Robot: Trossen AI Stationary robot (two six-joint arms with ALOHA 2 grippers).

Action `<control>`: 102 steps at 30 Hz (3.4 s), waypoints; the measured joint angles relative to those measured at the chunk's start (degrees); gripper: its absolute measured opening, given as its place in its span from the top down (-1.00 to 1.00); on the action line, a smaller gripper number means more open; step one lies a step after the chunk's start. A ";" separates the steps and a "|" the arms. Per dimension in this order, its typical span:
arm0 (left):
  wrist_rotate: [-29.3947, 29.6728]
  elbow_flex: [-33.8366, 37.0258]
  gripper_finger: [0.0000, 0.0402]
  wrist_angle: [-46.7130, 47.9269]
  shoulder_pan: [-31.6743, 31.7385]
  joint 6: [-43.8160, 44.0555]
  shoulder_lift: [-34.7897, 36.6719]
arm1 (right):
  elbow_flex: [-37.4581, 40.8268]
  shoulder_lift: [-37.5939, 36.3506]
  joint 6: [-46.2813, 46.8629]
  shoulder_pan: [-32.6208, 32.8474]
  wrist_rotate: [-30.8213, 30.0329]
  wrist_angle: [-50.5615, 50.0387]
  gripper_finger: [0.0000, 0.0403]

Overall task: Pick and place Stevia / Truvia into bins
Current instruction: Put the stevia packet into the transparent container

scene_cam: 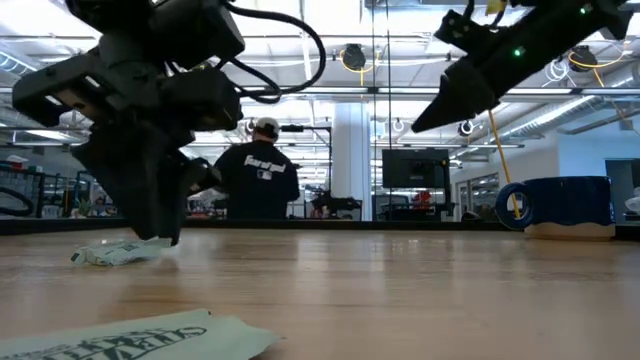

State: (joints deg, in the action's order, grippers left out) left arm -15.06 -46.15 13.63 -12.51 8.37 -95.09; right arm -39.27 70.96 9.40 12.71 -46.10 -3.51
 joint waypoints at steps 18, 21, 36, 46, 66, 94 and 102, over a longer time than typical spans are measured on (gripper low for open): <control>-0.73 -0.26 0.82 -0.42 -0.26 -5.47 -2.53 | 17.63 0.00 -1.07 0.04 25.90 43.14 0.05; -0.30 -1.46 0.96 0.14 0.60 -6.42 -2.77 | 21.10 -0.02 -0.13 0.02 26.23 49.59 0.05; 13.10 -23.30 0.98 0.75 9.01 -21.64 -2.69 | 23.11 14.77 5.08 0.94 26.52 65.79 0.02; 16.50 -23.54 0.96 -10.36 9.78 -20.96 -7.45 | 22.14 27.29 10.63 0.84 22.11 80.25 0.00; 16.62 -23.54 0.92 -16.78 9.79 -20.27 -9.97 | 15.98 30.45 9.11 0.35 22.24 76.38 0.27; 33.52 -23.54 0.16 -13.11 9.88 -26.15 -9.97 | 4.26 10.16 -0.93 4.25 19.01 23.08 0.98; 42.57 -23.56 0.16 -8.13 10.28 -24.23 -9.44 | -9.41 2.29 21.45 12.52 17.76 -22.26 0.98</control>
State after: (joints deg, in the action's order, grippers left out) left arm 27.52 -69.71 5.50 -2.23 -15.87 -104.53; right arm -48.68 73.25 30.85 25.23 -28.34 -25.77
